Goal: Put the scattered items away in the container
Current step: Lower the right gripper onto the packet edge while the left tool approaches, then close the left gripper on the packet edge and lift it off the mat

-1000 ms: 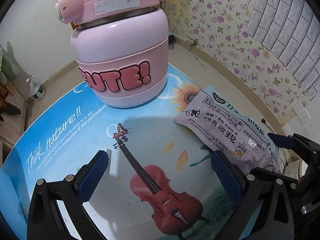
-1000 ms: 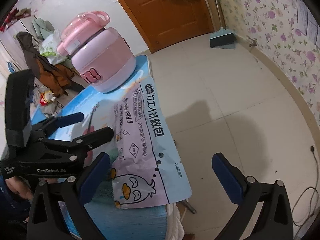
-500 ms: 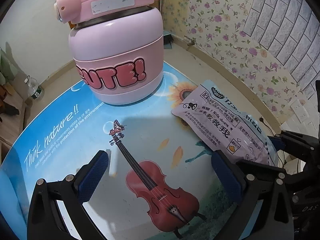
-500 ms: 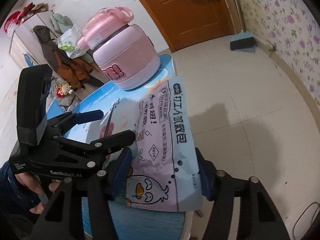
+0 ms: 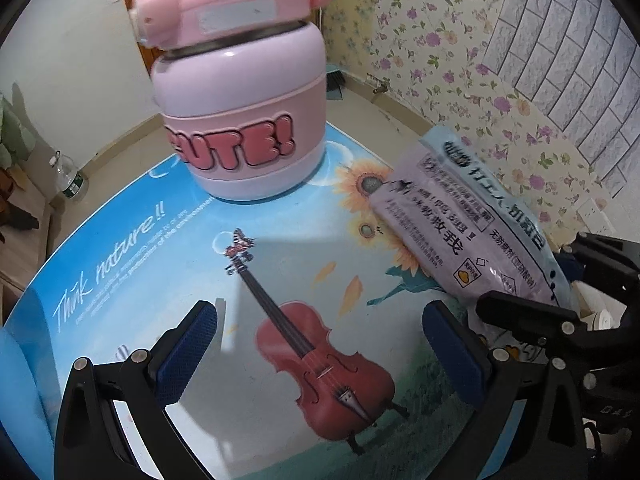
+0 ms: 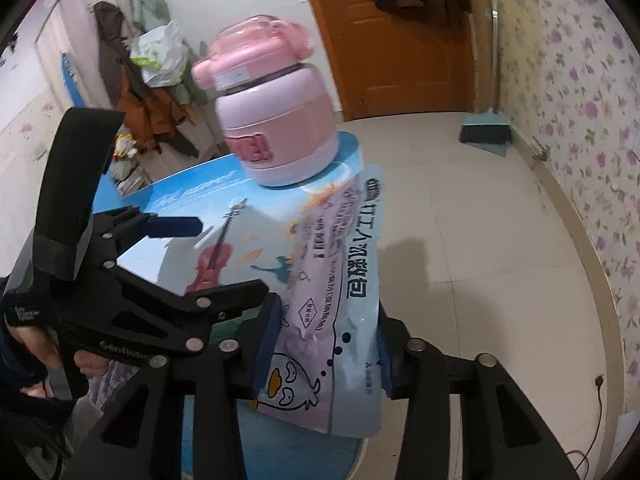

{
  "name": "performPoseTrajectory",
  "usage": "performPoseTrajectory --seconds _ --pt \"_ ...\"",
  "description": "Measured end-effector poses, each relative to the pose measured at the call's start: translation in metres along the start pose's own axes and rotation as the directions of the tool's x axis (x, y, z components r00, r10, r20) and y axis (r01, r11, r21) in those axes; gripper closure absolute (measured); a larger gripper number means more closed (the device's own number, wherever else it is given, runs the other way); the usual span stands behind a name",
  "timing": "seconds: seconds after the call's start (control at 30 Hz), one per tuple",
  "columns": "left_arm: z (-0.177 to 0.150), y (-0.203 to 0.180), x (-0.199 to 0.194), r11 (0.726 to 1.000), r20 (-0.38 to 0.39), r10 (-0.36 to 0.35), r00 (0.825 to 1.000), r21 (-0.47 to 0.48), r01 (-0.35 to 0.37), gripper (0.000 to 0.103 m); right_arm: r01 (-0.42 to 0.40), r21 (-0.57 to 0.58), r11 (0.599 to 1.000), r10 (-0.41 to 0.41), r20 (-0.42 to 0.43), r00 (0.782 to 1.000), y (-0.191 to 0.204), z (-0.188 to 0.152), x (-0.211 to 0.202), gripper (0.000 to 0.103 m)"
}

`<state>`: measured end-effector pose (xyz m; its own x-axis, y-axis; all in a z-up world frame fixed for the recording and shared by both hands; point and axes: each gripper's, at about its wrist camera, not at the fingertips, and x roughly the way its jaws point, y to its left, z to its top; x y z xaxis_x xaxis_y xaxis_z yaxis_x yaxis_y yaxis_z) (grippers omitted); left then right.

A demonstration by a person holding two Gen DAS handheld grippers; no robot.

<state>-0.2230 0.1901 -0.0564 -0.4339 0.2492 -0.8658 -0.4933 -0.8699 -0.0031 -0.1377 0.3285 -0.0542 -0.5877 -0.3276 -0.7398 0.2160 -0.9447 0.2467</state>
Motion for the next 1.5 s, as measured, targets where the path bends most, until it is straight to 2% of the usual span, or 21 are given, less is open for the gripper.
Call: performPoseTrajectory --seconds 0.07,0.1,0.13,0.43,0.53,0.6,0.63,0.73,0.83,0.9,1.0,1.07,1.1,1.13,1.17,1.2,1.23,1.37,1.5 --pt "-0.001 0.005 -0.005 1.0 0.011 0.004 1.0 -0.015 -0.004 0.0 0.01 -0.042 0.999 -0.01 0.0 1.0 0.006 0.002 -0.001 0.076" --pt "-0.001 0.007 -0.007 1.0 0.014 0.006 1.0 -0.023 -0.006 0.0 0.0 -0.06 0.998 0.0 0.006 1.0 0.01 0.003 -0.003 0.085" --pt "-0.002 0.01 -0.01 0.999 0.017 0.006 1.0 -0.035 -0.005 0.0 -0.012 -0.066 0.998 0.013 0.014 1.0 0.012 0.004 -0.005 0.089" --pt "-0.015 0.026 -0.031 0.996 0.046 -0.012 0.999 -0.083 0.016 0.0 -0.062 -0.08 0.995 0.062 -0.005 0.998 0.028 0.01 -0.009 0.098" --pt "-0.016 0.031 -0.039 0.994 0.059 -0.028 0.998 -0.106 0.034 0.0 -0.043 -0.14 0.989 0.043 -0.004 0.999 0.04 0.007 -0.011 0.098" --pt "-0.015 0.036 -0.043 0.988 0.064 -0.066 0.996 -0.136 0.074 0.0 -0.05 -0.164 0.985 0.049 -0.01 0.999 0.045 0.004 -0.01 0.098" --pt "-0.013 0.039 -0.045 0.979 0.062 -0.108 0.992 -0.165 0.117 0.0 -0.051 -0.171 0.984 0.049 -0.016 0.999 0.047 0.003 -0.009 0.098" --pt "-0.008 0.046 -0.047 0.941 0.055 -0.219 0.974 -0.254 0.226 0.0 -0.043 -0.2 0.979 0.041 -0.014 0.999 0.052 -0.001 -0.009 0.098" --pt "-0.002 0.046 -0.046 0.904 0.051 -0.294 0.955 -0.309 0.295 0.0 -0.031 -0.237 0.971 0.027 -0.017 0.999 0.059 -0.001 -0.008 0.098" --pt "0.0 0.043 -0.046 0.895 0.049 -0.32 0.946 -0.312 0.319 0.0 -0.035 -0.256 0.966 0.031 -0.019 0.999 0.063 -0.003 -0.009 0.098" --pt "0.006 0.035 -0.044 0.897 0.034 -0.338 0.941 -0.293 0.332 0.0 -0.038 -0.285 0.958 0.034 -0.019 0.999 0.07 -0.007 -0.01 0.098" --pt "0.009 0.031 -0.039 0.88 0.018 -0.374 0.927 -0.308 0.361 0.002 -0.035 -0.308 0.951 0.03 -0.019 0.999 0.075 -0.009 -0.01 0.098" --pt "0.012 0.03 -0.036 0.865 0.013 -0.4 0.917 -0.326 0.382 0.008 -0.032 -0.317 0.948 0.027 -0.019 0.999 0.077 -0.01 -0.01 0.098" --pt "0.013 0.03 -0.034 0.858 0.011 -0.409 0.912 -0.334 0.389 0.023 -0.028 -0.326 0.945 0.024 -0.018 1.0 0.079 -0.011 -0.01 0.098" --pt "0.015 0.029 -0.031 0.857 0.0 -0.412 0.911 -0.341 0.387 0.031 -0.026 -0.334 0.942 0.022 -0.017 1.0 0.081 -0.011 -0.01 0.098" --pt "0.017 0.027 -0.027 0.858 -0.023 -0.412 0.911 -0.346 0.38 0.043 -0.025 -0.337 0.941 0.021 -0.017 1.0 0.082 -0.011 -0.01 0.098" --pt "0.015 0.028 -0.026 0.857 -0.039 -0.414 0.909 -0.352 0.375 0.048 -0.026 -0.338 0.941 0.022 -0.016 1.0 0.083 -0.011 -0.009 0.098" --pt "0.011 0.03 -0.02 0.852 -0.081 -0.416 0.906 -0.383 0.358 0.056 -0.016 -0.341 0.94 0.013 -0.011 1.0 0.085 -0.012 -0.009 0.098" --pt "0.006 0.034 -0.018 0.838 -0.074 -0.424 0.903 -0.411 0.36 0.065 -0.005 -0.353 0.936 0.003 -0.007 1.0 0.087 -0.013 -0.01 0.098"
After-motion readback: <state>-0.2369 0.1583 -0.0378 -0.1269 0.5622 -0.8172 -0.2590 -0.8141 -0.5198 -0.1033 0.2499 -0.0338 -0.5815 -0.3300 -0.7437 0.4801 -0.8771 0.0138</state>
